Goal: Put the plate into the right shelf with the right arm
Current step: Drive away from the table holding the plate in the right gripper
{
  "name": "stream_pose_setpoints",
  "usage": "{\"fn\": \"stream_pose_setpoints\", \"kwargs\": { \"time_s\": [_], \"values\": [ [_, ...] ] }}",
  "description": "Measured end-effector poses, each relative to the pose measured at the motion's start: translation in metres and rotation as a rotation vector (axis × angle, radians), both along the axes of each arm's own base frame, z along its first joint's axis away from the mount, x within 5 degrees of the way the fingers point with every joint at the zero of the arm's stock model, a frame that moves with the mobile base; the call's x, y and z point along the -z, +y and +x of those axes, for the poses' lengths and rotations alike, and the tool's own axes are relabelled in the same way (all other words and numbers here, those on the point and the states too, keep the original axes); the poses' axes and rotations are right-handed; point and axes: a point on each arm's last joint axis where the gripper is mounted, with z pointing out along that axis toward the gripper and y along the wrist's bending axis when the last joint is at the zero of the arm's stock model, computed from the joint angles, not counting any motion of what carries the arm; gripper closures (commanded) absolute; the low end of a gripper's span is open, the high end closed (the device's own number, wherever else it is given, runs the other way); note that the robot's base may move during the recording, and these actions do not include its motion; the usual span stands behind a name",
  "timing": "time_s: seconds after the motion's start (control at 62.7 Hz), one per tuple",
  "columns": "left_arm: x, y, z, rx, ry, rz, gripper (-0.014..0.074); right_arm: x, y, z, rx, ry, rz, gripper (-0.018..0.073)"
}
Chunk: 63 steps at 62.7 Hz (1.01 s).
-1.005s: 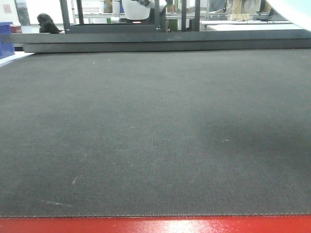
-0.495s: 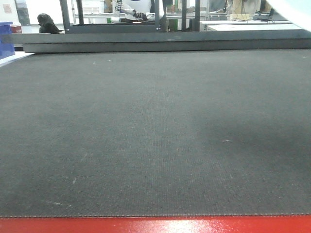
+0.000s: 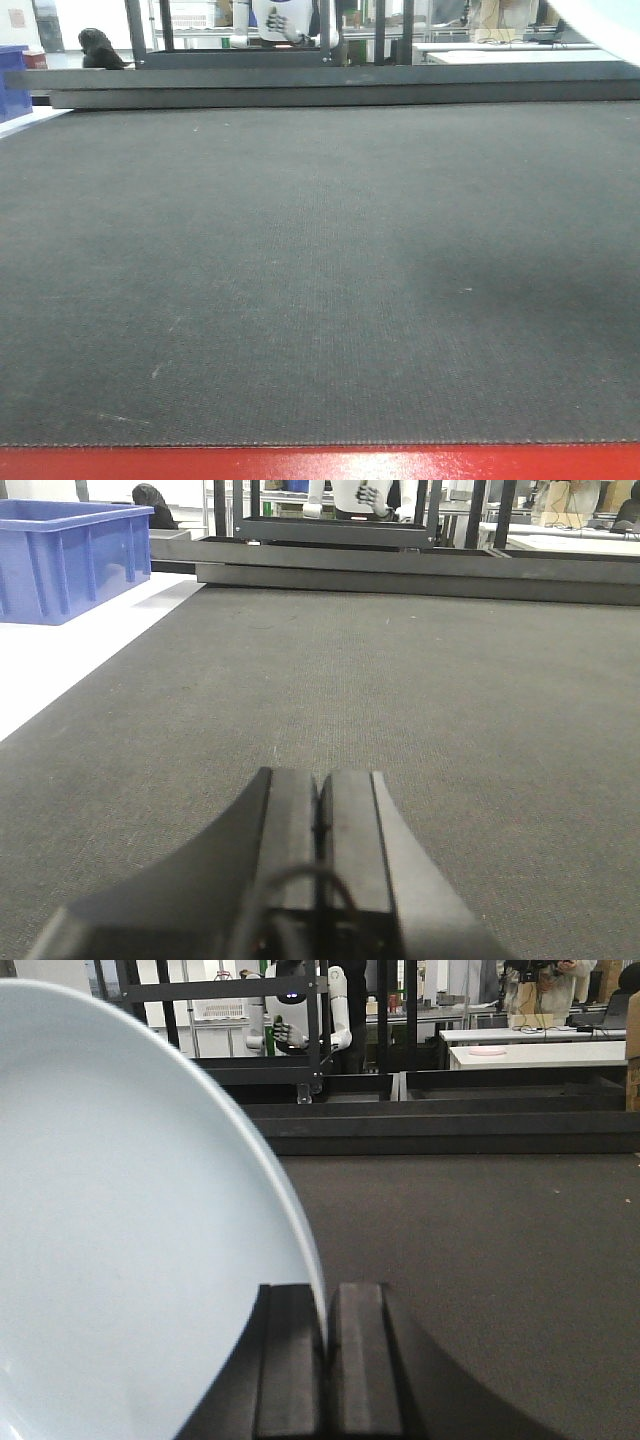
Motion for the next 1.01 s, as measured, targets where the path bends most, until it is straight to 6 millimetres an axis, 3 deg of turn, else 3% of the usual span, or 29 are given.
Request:
{"fn": "stream_pose_setpoints", "kwargs": {
  "time_s": [1.005],
  "values": [
    [0.0000,0.0000,0.0000,0.000,0.000,0.000,0.0724,0.0002,0.0000,0.0000,0.000,0.001,-0.001,0.0512]
  ]
}}
